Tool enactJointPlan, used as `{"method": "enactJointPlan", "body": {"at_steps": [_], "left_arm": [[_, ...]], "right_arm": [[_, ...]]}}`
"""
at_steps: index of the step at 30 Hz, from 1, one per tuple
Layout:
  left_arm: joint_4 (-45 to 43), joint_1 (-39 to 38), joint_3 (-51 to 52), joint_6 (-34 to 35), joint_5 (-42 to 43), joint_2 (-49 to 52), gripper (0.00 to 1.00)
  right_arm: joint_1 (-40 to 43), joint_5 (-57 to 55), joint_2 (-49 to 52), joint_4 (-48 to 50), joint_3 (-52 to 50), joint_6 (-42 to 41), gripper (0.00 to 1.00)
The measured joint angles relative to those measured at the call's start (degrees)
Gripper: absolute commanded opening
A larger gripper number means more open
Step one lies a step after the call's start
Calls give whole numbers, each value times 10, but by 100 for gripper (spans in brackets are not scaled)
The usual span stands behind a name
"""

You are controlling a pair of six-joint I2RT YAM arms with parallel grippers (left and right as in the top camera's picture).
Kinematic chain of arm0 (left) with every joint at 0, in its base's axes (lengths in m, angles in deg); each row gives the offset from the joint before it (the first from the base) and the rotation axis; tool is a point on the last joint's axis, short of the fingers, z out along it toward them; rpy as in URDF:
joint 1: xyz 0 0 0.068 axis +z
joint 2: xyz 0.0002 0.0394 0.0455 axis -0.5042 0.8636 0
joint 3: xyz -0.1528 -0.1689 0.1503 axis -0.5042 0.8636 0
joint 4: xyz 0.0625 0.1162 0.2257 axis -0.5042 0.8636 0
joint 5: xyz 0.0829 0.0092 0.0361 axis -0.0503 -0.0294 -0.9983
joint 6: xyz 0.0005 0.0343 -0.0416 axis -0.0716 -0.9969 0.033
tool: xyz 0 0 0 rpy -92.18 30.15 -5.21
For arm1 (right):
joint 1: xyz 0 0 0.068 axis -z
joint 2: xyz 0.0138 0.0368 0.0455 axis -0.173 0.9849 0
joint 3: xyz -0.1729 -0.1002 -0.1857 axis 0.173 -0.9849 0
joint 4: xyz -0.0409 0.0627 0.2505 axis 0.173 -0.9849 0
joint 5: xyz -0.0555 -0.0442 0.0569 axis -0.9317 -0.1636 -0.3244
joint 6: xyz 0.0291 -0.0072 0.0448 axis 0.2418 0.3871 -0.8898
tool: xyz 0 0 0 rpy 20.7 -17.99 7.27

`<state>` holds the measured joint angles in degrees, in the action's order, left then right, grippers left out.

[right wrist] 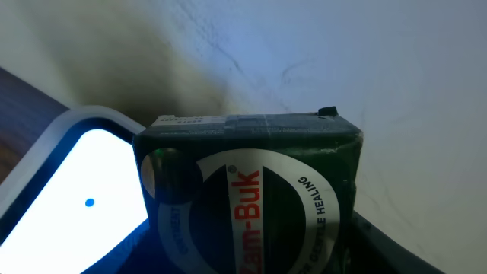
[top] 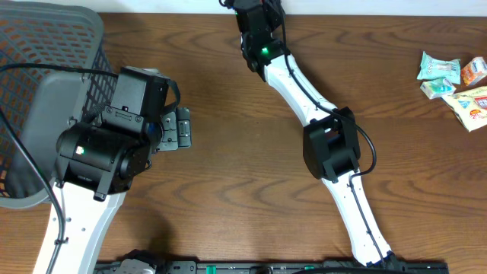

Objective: Scan the item barcode
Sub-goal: 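Hold the Zam-Buk box in front of the scanner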

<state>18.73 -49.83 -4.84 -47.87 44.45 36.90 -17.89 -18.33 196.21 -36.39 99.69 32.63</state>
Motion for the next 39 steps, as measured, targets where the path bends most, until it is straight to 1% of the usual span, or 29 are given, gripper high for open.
{"method": "enactJointPlan", "body": {"at_steps": [14, 29, 35, 39], "left_arm": [[0, 0, 0, 0, 0, 0, 98], [0, 0, 0, 0, 0, 0, 98], [0, 0, 0, 0, 0, 0, 98], [0, 0, 0, 0, 0, 0, 98]], "right_arm": [[-3, -16, 0, -13, 0, 0, 39], [-3, -30, 0, -25, -2, -2, 42], [11, -53, 0, -26, -3, -26, 41], [47, -65, -6, -66, -4, -62, 44]]}}
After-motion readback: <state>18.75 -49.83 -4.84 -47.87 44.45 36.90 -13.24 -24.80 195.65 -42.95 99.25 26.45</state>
